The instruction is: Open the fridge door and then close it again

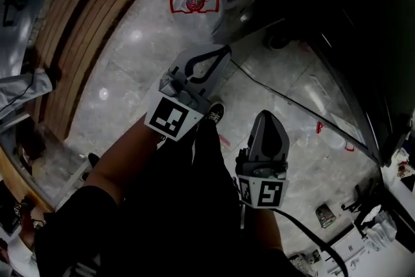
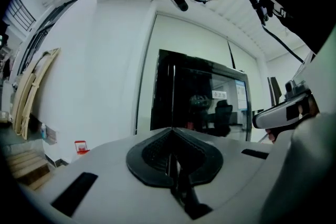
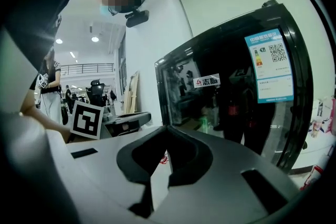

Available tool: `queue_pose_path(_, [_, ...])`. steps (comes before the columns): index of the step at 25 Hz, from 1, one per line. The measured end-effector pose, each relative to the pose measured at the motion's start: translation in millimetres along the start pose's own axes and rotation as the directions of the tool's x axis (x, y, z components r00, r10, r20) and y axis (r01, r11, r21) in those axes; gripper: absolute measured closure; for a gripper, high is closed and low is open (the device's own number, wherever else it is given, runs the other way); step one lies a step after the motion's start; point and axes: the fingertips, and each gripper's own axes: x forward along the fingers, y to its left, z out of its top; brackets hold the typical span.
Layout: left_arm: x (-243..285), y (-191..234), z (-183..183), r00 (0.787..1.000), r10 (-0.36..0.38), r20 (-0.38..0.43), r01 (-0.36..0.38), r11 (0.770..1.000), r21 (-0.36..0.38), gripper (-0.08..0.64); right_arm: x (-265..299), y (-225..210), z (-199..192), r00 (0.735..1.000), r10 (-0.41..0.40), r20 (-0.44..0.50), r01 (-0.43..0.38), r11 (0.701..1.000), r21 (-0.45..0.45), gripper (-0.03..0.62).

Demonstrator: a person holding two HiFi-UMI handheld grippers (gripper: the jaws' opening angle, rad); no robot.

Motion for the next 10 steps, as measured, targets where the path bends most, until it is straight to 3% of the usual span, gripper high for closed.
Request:
queue_pose_path(4, [-21.3,-11.4,30.2,0.998,0.059,-0.004,-0.059,0.994,-0.096,0.554,-2.5,12.9,26.4,0.999,0.035,0.024,-0.034,0.999,-0.036,0.577])
queue_pose_path(10, [-40.4,-37.4,76.4,0.996,0.09,-0.02,-0.091,0.992,-0.083,0.554,-8.0,19.0,71.2,0.997,0.053,0.05,-0.051,0.997,-0.055,0.577])
